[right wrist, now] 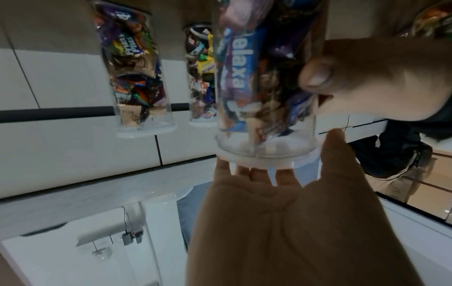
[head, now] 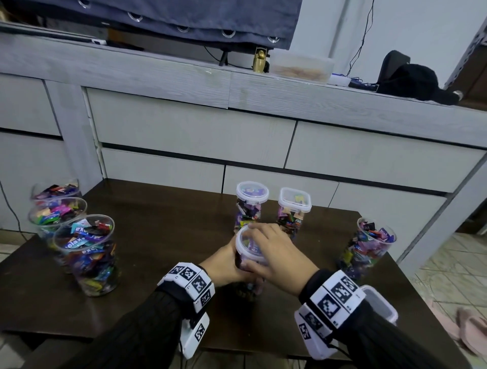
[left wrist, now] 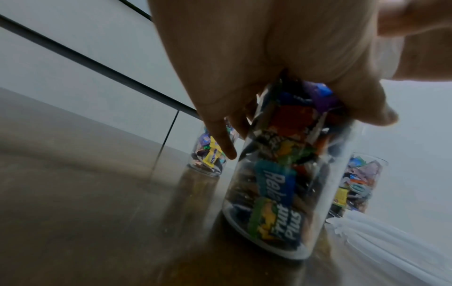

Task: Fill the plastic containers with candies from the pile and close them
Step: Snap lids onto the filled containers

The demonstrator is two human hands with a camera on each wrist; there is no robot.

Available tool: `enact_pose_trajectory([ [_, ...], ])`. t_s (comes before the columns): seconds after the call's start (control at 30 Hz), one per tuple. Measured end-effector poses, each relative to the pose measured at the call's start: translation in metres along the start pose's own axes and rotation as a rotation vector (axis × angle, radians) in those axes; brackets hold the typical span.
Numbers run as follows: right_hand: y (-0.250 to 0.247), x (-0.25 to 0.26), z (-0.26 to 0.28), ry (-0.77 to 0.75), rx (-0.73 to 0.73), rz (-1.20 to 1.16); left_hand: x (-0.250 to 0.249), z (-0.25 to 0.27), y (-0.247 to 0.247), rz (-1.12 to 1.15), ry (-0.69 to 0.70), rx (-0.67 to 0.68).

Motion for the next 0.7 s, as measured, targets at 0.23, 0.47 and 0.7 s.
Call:
enact_pose_trajectory([
  [0.23, 0.006, 0.003, 0.01, 0.038, 0.035, 0.25, 0.006, 0.0, 0.009, -0.012, 0.044, -0.033],
  [0.47, 0.015, -0.018, 0.002, 0.107, 0.066, 0.374, 0.022, 0.003, -0.009, -0.541, -0.254, 0.03],
  [0.7, 0.021, -0.057, -0.03, 0.211, 0.069, 0.297, 0.056, 0.021, -0.026, -0.829, -0.556, 0.037],
])
Point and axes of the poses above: each hand's wrist, its own z-axis away from the middle knuckle, its own y-axis out of the palm, x = y × z, the point moved 6 cm from there along -z, towards the middle knuckle, and after that the axes turned 12 degrees about z, right-handed, at the moved point
